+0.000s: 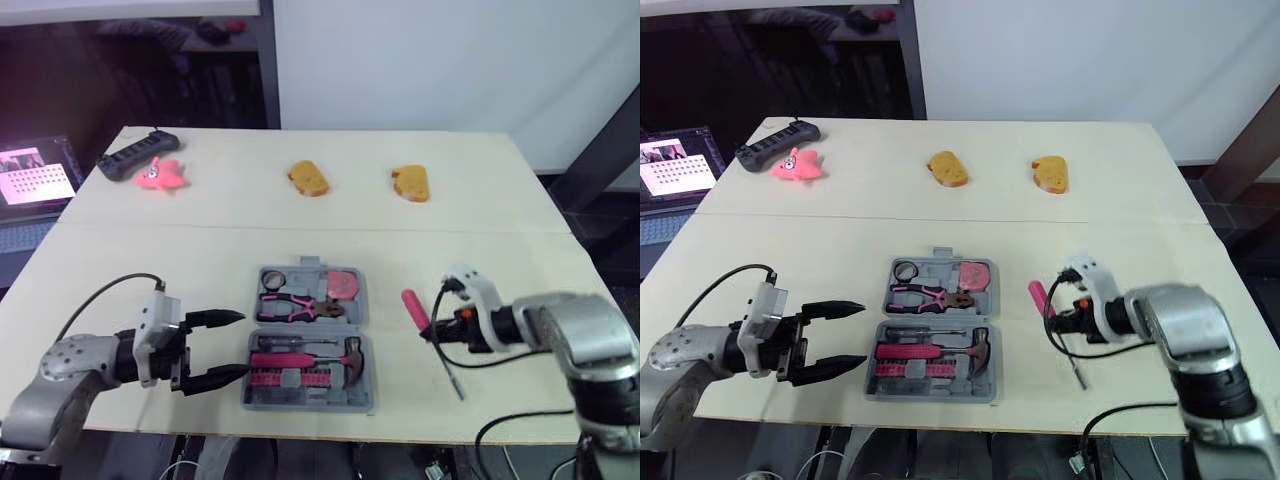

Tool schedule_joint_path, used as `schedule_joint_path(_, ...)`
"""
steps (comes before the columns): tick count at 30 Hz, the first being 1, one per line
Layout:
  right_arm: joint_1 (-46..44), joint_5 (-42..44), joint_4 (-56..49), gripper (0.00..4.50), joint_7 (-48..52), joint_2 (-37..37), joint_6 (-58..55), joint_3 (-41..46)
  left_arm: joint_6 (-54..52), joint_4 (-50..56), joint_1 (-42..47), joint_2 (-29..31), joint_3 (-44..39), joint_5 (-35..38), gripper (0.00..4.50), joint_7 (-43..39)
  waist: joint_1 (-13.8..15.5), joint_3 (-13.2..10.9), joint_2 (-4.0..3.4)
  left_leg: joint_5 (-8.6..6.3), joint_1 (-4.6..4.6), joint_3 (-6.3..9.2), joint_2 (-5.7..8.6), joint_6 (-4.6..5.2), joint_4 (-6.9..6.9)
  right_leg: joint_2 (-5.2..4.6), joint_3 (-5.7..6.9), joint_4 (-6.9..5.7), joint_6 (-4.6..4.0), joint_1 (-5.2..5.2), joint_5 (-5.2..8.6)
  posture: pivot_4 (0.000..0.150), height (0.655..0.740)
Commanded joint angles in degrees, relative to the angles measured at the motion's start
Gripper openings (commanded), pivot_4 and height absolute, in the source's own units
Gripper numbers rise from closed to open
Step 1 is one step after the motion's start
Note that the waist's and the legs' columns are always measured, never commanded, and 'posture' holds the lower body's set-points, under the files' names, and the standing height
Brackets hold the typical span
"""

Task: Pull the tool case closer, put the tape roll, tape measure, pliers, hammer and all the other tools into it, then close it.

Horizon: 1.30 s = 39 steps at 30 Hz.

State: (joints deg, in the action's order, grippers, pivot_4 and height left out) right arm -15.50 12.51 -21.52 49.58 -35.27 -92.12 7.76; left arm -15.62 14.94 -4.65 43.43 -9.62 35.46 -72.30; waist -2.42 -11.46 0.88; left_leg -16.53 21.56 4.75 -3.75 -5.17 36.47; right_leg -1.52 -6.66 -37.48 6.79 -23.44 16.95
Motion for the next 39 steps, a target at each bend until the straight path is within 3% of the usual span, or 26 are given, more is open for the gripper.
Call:
schedule_joint_path(1,3.5,-0.6,-5.1,0.41,-13.8,7.4,-0.4,6.0,-0.8,1.6,3.5,0.0,0.6,1.4,4.50,-0.1,0.0,0.0,0.04,0.00,0.00,0.05,0.00,0.00,0.01,0.01,0.05,-0.03,0.00,0.02,0.00,0.150,0.7400)
schedule_joint_path(8,6.3,-2.6,-10.0,0.41,-31.1,19.5,-0.4,8.4,-1.5,0.7,5.1,0.1,0.2,1.1,4.50,0.1,-1.2,0.2,0.24,0.05,-0.14,0.08,-0.03,-0.08,-0.03,0.06,0.02,-0.08,-0.01,0.07,-0.01,0.150,0.7400)
schedule_joint_path(16,9.4,-1.7,-14.9,4.35,-36.2,23.7,-0.4,7.1,-1.4,0.2,5.7,0.1,-0.1,0.8,4.50,0.7,-1.3,0.5,0.49,0.07,-0.17,0.10,-0.03,-0.12,-0.01,0.02,0.05,-0.07,-0.03,0.21,0.01,0.150,0.7400)
schedule_joint_path(21,19.1,-3.0,-31.1,4.44,-39.1,15.2,6.1,-2.8,-2.6,1.1,5.8,0.1,-0.9,1.9,4.50,1.8,-0.4,0.4,0.28,0.07,-0.08,0.10,-0.01,-0.13,-0.11,0.00,0.06,-0.06,-0.01,0.06,0.02,0.150,0.7400)
schedule_joint_path(24,27.9,-4.8,-34.2,4.44,-41.4,17.0,18.9,-5.1,-3.3,1.4,5.3,0.2,-1.3,2.1,4.50,2.1,-0.3,0.4,0.30,0.07,-0.12,0.11,-0.03,-0.12,-0.28,0.03,0.08,-0.06,-0.01,0.00,0.04,0.150,0.7400)
schedule_joint_path(30,39.6,-5.8,-25.0,4.44,-43.2,23.8,43.3,-7.6,-4.4,-0.7,7.4,0.9,-0.6,2.2,4.50,0.8,-0.5,0.4,0.31,0.08,-0.14,0.07,-0.05,-0.14,-0.22,0.02,0.05,-0.04,-0.05,0.04,0.06,0.150,0.7400)
schedule_joint_path(39,36.1,-6.3,-9.2,4.44,-45.7,28.9,55.9,-5.1,-6.4,-4.7,14.1,1.1,0.9,1.9,4.50,-1.0,-0.3,0.4,0.27,0.16,-0.16,0.06,-0.05,-0.28,-0.26,0.05,0.02,-0.04,-0.23,0.02,0.10,0.150,0.7400)
